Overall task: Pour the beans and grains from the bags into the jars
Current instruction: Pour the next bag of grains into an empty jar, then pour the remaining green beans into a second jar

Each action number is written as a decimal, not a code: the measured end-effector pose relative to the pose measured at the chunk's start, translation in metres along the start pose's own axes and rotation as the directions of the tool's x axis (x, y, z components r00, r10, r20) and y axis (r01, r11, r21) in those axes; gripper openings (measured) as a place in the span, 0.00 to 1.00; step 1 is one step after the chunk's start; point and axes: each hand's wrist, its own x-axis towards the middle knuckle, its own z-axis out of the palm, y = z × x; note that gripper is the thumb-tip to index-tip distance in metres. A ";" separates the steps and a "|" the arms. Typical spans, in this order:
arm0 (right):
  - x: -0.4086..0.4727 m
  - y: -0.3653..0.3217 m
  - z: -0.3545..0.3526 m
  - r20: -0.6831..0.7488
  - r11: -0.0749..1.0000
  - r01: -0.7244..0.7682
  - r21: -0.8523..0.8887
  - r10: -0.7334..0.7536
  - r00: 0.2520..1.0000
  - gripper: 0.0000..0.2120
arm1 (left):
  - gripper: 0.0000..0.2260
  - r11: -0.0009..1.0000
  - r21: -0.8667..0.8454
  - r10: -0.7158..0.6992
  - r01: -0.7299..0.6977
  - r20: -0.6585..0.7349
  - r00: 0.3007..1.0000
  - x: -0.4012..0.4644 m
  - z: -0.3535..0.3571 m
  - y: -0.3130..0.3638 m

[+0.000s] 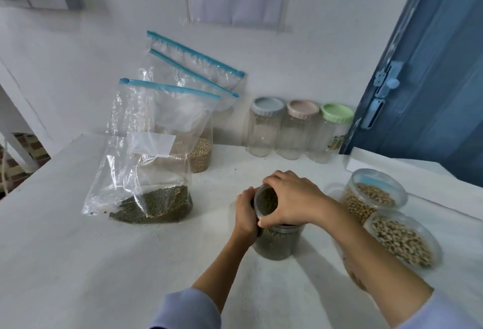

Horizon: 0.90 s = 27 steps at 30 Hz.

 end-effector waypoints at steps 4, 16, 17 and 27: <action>-0.011 0.023 -0.007 0.075 0.997 -0.075 -0.017 0.076 0.994 0.35 | 0.11 0.976 0.208 0.039 -0.066 0.134 0.990 -0.002 0.027 -0.015; -0.019 0.077 -0.027 0.305 0.988 -0.067 -0.137 0.106 0.946 0.41 | 0.16 0.918 0.363 0.022 -0.159 0.355 0.935 0.001 0.067 -0.022; -0.016 0.079 -0.030 0.330 0.990 -0.057 -0.130 0.097 0.939 0.41 | 0.15 0.916 0.362 0.036 -0.175 0.359 0.933 0.005 0.069 -0.018; 0.042 0.151 -0.072 -0.011 0.959 -0.269 0.087 0.271 0.963 0.21 | 0.09 0.853 0.453 0.126 -0.260 0.305 0.944 0.079 0.086 0.023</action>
